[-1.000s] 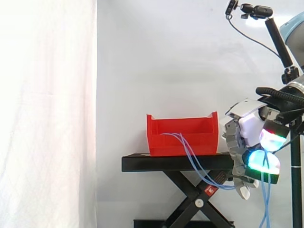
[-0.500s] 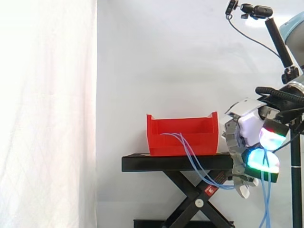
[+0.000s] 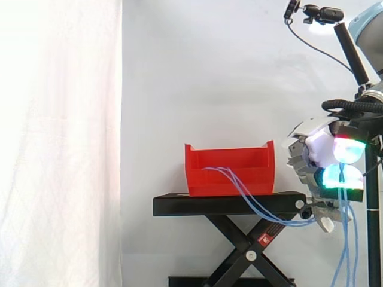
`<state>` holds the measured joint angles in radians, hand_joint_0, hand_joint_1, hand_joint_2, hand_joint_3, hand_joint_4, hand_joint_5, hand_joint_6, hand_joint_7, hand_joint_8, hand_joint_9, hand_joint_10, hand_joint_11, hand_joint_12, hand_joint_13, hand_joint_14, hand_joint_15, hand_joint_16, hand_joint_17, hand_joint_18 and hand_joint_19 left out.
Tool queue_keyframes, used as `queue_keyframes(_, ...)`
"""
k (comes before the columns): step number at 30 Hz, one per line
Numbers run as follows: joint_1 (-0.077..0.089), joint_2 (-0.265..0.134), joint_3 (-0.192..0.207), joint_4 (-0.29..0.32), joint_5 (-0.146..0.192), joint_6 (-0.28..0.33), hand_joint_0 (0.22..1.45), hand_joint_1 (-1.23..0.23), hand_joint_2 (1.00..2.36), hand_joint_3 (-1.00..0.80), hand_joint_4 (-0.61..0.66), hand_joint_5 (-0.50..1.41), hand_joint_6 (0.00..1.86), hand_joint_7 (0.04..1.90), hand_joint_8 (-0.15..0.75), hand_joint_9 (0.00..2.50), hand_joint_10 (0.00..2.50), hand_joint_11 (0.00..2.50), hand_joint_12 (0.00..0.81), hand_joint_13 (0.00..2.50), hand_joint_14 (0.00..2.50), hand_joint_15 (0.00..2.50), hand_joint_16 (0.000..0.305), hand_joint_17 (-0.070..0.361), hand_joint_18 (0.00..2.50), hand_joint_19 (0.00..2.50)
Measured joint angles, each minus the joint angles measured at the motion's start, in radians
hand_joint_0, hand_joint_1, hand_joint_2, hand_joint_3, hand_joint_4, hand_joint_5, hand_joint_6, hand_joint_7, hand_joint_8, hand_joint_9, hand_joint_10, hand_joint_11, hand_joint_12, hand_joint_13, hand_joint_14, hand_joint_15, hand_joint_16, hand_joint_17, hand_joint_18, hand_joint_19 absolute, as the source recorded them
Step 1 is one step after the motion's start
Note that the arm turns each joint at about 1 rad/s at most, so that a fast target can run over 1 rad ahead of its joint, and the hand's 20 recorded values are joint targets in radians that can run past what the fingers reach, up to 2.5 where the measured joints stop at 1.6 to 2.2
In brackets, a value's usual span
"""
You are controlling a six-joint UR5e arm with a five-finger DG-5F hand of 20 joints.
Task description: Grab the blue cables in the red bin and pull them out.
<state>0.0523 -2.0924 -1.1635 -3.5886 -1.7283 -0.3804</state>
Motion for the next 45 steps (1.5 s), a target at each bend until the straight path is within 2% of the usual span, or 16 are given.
queue_keyframes(18,0.000,0.000,0.000,-0.002,-0.006,0.002,0.80,-0.79,1.00,-1.00,-0.02,0.85,0.34,0.80,0.248,1.06,0.03,0.89,0.289,1.39,0.02,1.33,0.043,0.097,0.66,0.54)
queue_keyframes(25,0.000,0.000,0.000,-0.001,-0.011,-0.018,0.79,-0.80,1.00,-1.00,-0.01,0.84,0.34,0.79,0.248,1.06,0.02,0.89,0.293,1.39,0.02,1.36,0.044,0.099,0.67,0.55)
queue_keyframes(28,0.000,0.000,0.000,-0.001,-0.011,-0.027,0.79,-0.82,1.00,-1.00,-0.01,0.84,0.35,0.78,0.254,1.08,0.03,0.91,0.286,1.48,0.01,1.56,0.044,0.100,0.76,0.65)
queue_keyframes(31,0.000,0.000,0.000,-0.001,-0.011,-0.036,0.79,-0.82,1.00,-1.00,-0.01,0.84,0.35,0.78,0.251,1.08,0.03,0.90,0.284,1.50,0.00,1.64,0.044,0.100,0.79,0.69)
queue_keyframes(34,0.000,0.000,0.000,-0.001,-0.011,-0.043,0.79,-0.82,1.00,-1.00,-0.01,0.84,0.35,0.77,0.251,1.09,0.03,0.92,0.276,1.46,0.26,1.61,0.044,0.099,0.85,0.78)
queue_keyframes(39,-0.001,0.000,0.000,-0.001,-0.011,-0.049,0.79,-0.82,1.00,-1.00,-0.01,0.84,0.35,0.78,0.246,1.14,0.03,1.09,0.281,1.40,0.54,1.55,0.043,0.096,0.87,0.81)
queue_keyframes(40,0.000,0.000,0.000,-0.001,-0.011,-0.049,0.79,-0.82,1.00,-1.00,-0.01,0.84,0.35,0.78,0.245,1.15,0.03,1.12,0.281,1.37,0.71,1.48,0.042,0.095,0.89,0.83)
queue_keyframes(41,0.000,0.000,0.000,-0.001,-0.011,-0.049,0.79,-0.82,1.00,-1.00,0.00,0.84,0.35,0.77,0.238,1.18,0.02,1.24,0.287,1.35,0.91,1.42,0.041,0.093,0.91,0.86)
queue_keyframes(45,-0.001,0.000,0.000,-0.001,-0.011,-0.050,0.79,-0.82,1.00,-1.00,-0.01,0.84,0.35,0.78,0.213,1.26,0.02,1.49,0.277,1.31,1.22,1.32,0.041,0.091,0.95,0.91)
